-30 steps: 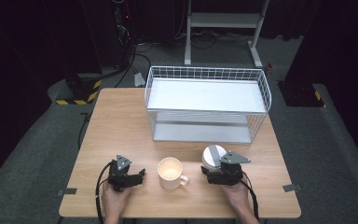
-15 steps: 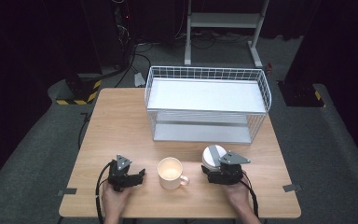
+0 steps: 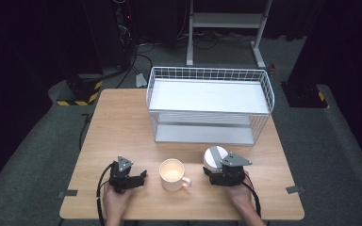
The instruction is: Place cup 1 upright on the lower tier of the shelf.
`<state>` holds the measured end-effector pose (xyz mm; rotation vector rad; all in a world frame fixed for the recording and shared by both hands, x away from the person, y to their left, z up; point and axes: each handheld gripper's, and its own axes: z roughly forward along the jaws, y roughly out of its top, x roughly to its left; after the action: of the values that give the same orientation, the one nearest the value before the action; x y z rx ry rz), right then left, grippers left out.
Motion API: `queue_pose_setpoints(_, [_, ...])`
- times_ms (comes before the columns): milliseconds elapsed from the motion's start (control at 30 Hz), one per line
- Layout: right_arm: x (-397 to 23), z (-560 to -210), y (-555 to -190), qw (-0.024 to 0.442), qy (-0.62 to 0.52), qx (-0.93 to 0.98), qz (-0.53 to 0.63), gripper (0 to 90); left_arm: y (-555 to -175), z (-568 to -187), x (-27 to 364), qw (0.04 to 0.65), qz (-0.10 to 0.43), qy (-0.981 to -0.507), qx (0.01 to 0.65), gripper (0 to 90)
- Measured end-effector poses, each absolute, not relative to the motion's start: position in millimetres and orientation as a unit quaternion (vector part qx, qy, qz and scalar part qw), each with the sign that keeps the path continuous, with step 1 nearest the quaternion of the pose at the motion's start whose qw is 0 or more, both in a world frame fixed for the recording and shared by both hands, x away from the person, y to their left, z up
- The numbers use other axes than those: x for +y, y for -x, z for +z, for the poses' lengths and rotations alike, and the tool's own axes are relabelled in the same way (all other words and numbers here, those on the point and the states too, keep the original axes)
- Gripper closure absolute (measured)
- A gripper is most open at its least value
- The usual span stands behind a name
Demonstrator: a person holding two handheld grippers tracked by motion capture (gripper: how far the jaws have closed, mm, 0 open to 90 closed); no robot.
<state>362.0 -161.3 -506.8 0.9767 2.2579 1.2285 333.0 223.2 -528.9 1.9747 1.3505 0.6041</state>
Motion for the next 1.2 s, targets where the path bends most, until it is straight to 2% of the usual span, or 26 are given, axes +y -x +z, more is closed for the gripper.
queue_pose_setpoints(1200, [-178.4,-492.4,-387.3,0.181,-0.374,0.797,0.439,18.4,-333.1,-528.8,223.6,0.329,0.232,-0.755,0.518,17.4])
